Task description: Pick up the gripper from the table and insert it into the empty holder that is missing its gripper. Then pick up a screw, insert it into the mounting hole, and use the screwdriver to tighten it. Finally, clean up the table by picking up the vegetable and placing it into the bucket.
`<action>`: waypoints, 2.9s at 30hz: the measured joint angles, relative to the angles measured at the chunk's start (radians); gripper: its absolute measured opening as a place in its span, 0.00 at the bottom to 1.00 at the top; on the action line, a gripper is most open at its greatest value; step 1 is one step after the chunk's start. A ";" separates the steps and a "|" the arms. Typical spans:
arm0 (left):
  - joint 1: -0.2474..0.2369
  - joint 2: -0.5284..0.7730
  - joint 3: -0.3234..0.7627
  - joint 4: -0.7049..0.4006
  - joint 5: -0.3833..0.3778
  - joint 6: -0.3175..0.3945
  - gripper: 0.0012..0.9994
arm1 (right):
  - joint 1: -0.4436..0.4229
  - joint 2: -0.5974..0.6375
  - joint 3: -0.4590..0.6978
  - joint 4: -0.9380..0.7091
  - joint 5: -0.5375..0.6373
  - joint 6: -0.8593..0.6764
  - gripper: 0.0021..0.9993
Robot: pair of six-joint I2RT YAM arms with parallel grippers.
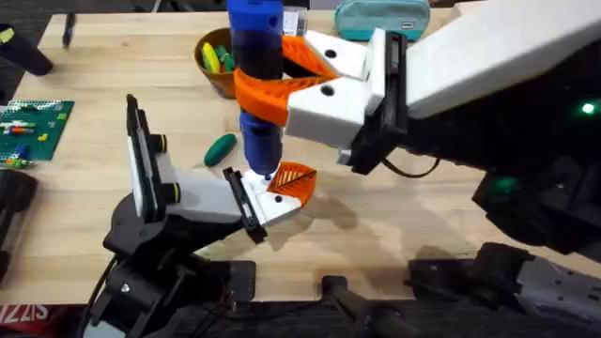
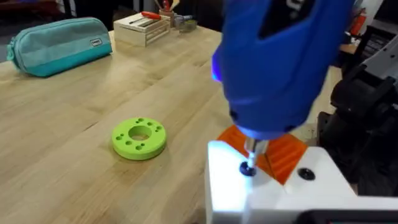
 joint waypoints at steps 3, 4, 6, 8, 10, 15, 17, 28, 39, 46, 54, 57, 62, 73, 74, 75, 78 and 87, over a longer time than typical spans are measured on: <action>0.000 0.000 0.000 0.000 0.000 0.000 0.02 | 0.000 0.000 0.000 0.000 0.000 -0.015 0.06; 0.000 0.000 0.000 0.000 0.000 0.000 0.02 | 0.000 0.000 0.000 0.000 0.000 -0.019 0.06; 0.000 0.000 0.000 0.000 0.000 0.000 0.02 | 0.000 0.000 0.000 0.000 0.000 -0.024 0.06; 0.000 0.000 0.000 0.000 0.000 0.000 0.02 | 0.000 0.000 0.000 0.000 0.000 -0.027 0.06; 0.000 0.000 0.000 0.000 0.000 0.000 0.02 | 0.000 0.000 0.000 0.000 0.000 -0.028 0.06; 0.000 0.000 0.000 0.000 0.000 0.000 0.02 | 0.000 0.000 0.000 -0.001 -0.001 -0.028 0.06; 0.000 0.000 0.000 0.000 0.000 0.000 0.02 | 0.000 0.000 0.000 -0.002 -0.001 -0.028 0.06; 0.000 0.000 0.000 0.000 0.000 0.000 0.02 | 0.000 0.000 0.000 -0.014 -0.001 -0.028 0.06; 0.000 0.000 0.000 0.000 0.000 0.000 0.02 | 0.000 0.000 0.000 -0.034 0.003 -0.028 0.06; 0.000 0.000 0.000 0.000 0.000 0.000 0.02 | 0.000 0.000 0.000 -0.029 0.002 -0.028 0.06; 0.000 0.000 0.000 0.000 0.000 0.000 0.02 | 0.000 0.000 0.000 -0.004 0.002 -0.027 0.06; 0.000 0.000 0.000 0.000 0.000 0.000 0.02 | 0.000 0.000 0.000 -0.005 0.002 -0.026 0.06; 0.000 0.000 0.000 0.000 0.000 0.000 0.02 | 0.000 0.000 0.000 -0.005 0.002 -0.021 0.06; 0.000 0.000 0.000 0.000 0.000 0.000 0.02 | 0.000 0.000 0.000 -0.009 0.002 -0.004 0.06; 0.000 0.000 0.000 0.000 0.000 0.000 0.02 | 0.000 0.000 0.000 -0.010 0.002 -0.004 0.06; 0.000 0.000 0.000 0.000 0.000 0.000 0.02 | 0.000 0.000 0.000 -0.012 0.002 -0.004 0.06; 0.000 0.000 0.000 0.000 0.000 0.000 0.02 | 0.000 0.000 0.000 -0.025 0.003 -0.005 0.06; 0.000 0.000 0.000 0.000 0.000 0.000 0.02 | 0.001 0.000 0.000 -0.035 0.003 -0.005 0.06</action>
